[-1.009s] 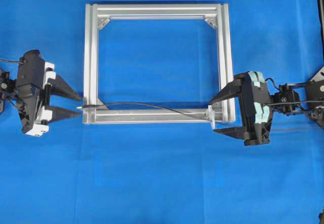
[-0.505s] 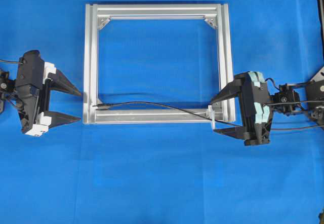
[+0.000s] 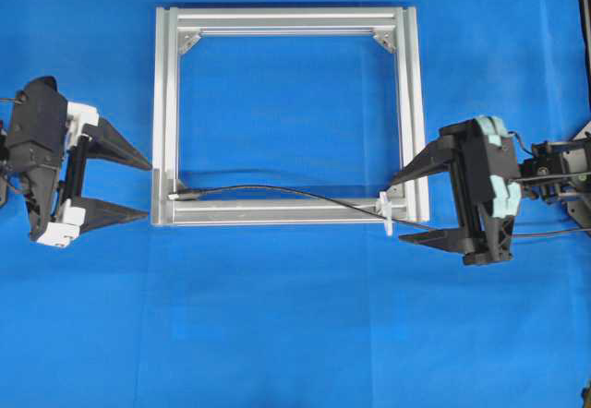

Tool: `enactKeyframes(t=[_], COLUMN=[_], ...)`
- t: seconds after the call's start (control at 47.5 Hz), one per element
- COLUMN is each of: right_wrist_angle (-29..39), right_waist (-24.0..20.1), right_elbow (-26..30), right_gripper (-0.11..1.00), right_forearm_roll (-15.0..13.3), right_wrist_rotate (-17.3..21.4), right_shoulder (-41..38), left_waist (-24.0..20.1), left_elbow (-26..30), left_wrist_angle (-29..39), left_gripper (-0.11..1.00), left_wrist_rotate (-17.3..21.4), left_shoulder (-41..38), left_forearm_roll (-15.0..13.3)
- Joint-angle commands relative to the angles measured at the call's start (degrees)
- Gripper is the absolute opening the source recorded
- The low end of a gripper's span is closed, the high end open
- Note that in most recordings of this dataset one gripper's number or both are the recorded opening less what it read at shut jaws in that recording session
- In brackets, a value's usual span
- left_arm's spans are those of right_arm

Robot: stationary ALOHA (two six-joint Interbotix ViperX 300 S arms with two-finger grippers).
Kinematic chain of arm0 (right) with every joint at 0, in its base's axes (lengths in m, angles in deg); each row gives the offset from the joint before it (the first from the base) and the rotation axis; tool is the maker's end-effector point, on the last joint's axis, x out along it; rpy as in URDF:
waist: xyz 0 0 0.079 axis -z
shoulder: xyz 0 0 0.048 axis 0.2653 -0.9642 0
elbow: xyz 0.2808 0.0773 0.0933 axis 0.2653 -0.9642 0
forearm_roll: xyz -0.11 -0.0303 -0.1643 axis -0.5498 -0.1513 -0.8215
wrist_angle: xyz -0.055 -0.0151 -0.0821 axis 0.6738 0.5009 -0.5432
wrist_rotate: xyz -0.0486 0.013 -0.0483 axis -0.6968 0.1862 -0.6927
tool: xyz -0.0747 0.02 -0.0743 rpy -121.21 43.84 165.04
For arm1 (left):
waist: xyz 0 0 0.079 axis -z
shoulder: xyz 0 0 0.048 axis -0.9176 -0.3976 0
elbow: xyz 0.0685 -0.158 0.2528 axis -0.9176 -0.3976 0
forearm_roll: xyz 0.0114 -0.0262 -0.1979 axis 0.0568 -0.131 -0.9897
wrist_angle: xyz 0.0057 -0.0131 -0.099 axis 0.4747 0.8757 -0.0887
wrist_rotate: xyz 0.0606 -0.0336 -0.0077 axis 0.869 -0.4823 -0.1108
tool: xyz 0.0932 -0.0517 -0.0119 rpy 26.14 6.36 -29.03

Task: Insert the wire through the string loop located on the right side.

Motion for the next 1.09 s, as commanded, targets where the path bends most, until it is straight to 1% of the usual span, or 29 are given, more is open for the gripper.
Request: enactKeyframes(t=[0.0,0.273,1.073], right_wrist_angle=[0.2,0.9,1.0], right_waist=[0.0,-0.1,-0.1], right_elbow=[1.2,1.2,1.2], right_gripper=[0.84,0.84,0.84], right_forearm_roll=[-0.1,-0.1,-0.1], right_wrist_rotate=[0.0,0.0,0.1], right_shoulder=[2.0,3.8,3.8], left_waist=[-0.5,-0.5,-0.9], left_elbow=[0.8,1.1,0.9], left_wrist_angle=[0.4,0.4,0.4], left_gripper=[0.79,0.79,0.79], left_wrist_rotate=[0.1,0.1,0.1], left_shoulder=[1.1,3.3,3.2], left_forearm_roll=[-0.1,-0.1,-0.1])
